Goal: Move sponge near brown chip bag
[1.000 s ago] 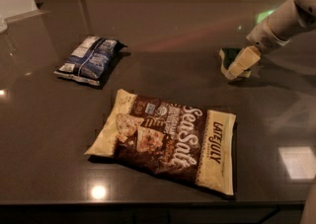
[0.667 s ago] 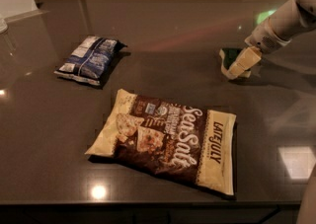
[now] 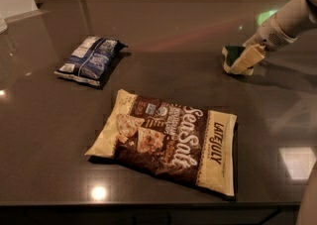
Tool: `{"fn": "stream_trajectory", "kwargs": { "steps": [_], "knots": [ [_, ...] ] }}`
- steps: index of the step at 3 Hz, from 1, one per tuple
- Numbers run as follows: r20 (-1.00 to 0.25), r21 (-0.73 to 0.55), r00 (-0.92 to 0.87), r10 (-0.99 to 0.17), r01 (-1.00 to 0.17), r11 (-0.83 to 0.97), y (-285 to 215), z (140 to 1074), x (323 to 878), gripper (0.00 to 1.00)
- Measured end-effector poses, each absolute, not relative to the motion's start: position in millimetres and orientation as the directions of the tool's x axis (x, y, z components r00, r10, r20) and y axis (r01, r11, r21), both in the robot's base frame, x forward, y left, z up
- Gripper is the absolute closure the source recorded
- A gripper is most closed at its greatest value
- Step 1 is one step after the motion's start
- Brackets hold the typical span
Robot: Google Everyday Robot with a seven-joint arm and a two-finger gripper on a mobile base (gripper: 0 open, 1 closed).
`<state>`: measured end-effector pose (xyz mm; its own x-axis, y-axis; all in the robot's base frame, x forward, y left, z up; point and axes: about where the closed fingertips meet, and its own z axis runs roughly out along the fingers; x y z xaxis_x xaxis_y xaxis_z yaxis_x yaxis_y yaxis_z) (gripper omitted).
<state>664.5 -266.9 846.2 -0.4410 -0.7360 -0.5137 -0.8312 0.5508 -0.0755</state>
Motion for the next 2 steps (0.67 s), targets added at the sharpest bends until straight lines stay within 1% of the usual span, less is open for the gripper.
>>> {"fn": "stream_trajectory", "kwargs": {
  "steps": [1, 2],
  "knots": [
    [-0.519, -0.074, -0.441, -0.732, -0.830, 0.552, -261, 858, 656, 0.90],
    [-0.517, -0.058, -0.429, -0.741, -0.846, 0.530, -234, 873, 639, 1.00]
  ]
}}
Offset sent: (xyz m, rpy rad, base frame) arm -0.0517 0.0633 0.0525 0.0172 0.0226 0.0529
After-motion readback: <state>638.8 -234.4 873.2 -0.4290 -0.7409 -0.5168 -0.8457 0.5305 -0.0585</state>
